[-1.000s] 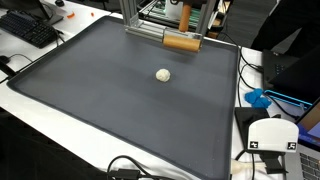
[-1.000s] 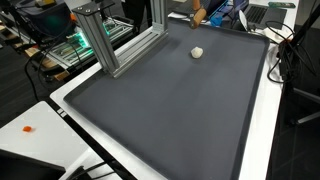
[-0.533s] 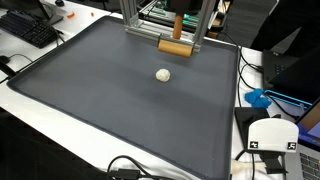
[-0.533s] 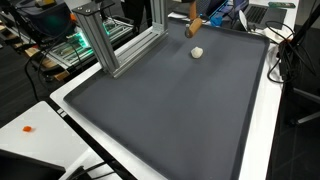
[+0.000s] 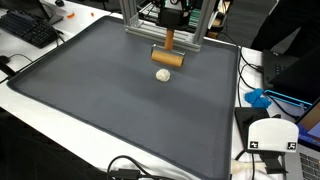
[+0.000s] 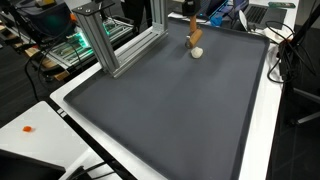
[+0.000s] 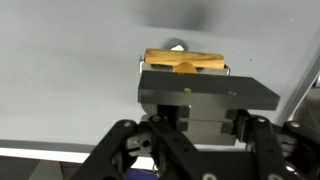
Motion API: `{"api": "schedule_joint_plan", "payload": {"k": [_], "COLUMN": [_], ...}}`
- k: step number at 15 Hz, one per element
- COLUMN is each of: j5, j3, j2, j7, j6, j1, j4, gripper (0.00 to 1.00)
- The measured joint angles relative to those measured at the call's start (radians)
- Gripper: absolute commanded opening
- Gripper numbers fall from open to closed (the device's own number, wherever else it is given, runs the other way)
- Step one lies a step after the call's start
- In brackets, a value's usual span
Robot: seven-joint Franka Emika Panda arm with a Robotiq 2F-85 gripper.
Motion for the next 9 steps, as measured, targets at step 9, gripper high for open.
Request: {"api": "schedule_joint_plan", "payload": {"k": [9], "j5": [-0.063], "j3": [-0.022], "j2": [0.094], "j7": [0.031], "j6": [0.060], "j1": [0.000], "j4": [0.026], "gripper": [0.35]}}
